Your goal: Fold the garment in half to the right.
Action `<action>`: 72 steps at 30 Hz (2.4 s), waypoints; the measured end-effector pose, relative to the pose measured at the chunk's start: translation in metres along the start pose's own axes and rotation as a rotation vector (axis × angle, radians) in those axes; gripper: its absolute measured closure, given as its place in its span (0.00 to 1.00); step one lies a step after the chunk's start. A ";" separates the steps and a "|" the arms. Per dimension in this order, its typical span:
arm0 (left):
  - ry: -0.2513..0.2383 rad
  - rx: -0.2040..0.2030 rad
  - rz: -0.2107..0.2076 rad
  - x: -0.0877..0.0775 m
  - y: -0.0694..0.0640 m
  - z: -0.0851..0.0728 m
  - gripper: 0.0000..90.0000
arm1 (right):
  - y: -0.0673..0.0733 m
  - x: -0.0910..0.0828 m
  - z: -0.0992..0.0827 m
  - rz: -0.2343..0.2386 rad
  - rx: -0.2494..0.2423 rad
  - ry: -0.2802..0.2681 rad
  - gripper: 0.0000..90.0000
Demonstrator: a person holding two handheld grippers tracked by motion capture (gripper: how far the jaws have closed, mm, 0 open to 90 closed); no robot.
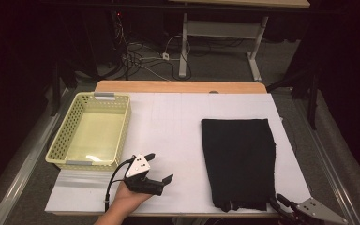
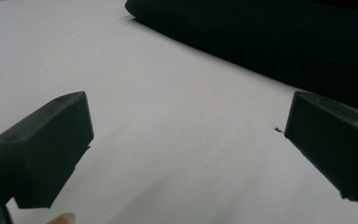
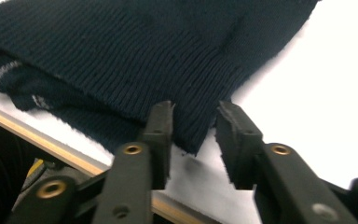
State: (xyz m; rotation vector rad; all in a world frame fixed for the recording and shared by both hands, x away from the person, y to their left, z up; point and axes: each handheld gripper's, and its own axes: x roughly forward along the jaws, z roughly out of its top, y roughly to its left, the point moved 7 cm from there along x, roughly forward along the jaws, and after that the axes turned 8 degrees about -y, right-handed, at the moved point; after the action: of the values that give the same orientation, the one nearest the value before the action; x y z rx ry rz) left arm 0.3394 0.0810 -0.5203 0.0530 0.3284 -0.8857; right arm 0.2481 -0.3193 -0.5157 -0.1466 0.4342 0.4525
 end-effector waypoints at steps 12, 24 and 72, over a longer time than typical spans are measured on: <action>0.008 0.010 -0.001 0.001 -0.001 0.000 0.01 | -0.002 0.004 0.010 0.018 0.041 -0.058 0.33; 0.008 0.013 -0.007 0.001 -0.001 0.000 0.01 | -0.002 0.010 0.013 0.014 0.053 -0.071 0.02; 0.015 0.027 -0.008 0.001 -0.002 -0.001 0.01 | 0.113 0.081 0.064 0.248 -0.118 -0.059 0.16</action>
State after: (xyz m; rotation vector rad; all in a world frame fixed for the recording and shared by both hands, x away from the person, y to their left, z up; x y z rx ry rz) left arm 0.3381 0.0785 -0.5211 0.0832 0.3308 -0.8981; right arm 0.2869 -0.1724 -0.4984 -0.1943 0.3686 0.7256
